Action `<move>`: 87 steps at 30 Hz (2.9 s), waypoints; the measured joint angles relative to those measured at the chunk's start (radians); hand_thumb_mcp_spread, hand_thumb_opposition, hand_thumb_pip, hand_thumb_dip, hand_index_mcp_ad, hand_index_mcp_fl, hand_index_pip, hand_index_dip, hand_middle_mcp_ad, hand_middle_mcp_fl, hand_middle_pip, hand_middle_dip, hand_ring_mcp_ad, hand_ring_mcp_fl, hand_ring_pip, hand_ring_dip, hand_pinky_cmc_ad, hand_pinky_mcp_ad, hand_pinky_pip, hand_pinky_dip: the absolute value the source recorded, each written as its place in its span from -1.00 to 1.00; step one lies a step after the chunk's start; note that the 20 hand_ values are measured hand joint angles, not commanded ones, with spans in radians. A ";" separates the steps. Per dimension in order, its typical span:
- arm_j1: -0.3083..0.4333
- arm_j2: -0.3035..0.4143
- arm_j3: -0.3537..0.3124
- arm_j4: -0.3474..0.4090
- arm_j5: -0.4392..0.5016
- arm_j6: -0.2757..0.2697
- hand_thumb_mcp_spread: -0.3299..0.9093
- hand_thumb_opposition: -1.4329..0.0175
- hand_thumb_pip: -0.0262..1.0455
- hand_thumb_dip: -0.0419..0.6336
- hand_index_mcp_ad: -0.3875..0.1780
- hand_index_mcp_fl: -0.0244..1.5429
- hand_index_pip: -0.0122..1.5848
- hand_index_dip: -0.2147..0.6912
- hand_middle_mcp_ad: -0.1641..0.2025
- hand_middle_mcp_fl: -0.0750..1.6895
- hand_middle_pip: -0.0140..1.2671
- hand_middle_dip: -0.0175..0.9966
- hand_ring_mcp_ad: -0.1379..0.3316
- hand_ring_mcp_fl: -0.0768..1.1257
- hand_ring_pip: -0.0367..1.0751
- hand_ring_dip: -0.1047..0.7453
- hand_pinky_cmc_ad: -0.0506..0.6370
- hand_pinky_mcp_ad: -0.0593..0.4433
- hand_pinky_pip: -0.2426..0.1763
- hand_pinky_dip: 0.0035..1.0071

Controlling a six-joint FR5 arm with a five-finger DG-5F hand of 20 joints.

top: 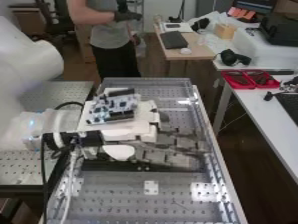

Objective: Grab the paper clip and place it in the clear container

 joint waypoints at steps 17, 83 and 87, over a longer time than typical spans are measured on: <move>0.240 0.127 -0.142 0.171 -0.050 0.170 0.55 -0.35 -0.11 -0.09 -0.57 0.02 0.48 -0.21 0.04 -0.59 -0.77 -0.61 0.15 -0.74 -0.74 -0.62 0.10 -0.03 0.11 -0.65; 0.511 -0.215 0.208 -0.218 0.219 0.029 0.34 -0.22 -0.06 -0.05 -0.37 -0.53 0.14 -0.14 0.03 -0.72 -0.77 -0.59 0.17 -0.82 -0.74 -0.62 0.09 -0.03 0.09 -0.65; 0.501 -0.196 0.199 -0.206 0.217 0.052 0.33 -0.20 -0.06 -0.05 -0.37 -0.57 0.14 -0.15 0.03 -0.75 -0.77 -0.59 0.15 -0.81 -0.75 -0.62 0.09 -0.03 0.09 -0.65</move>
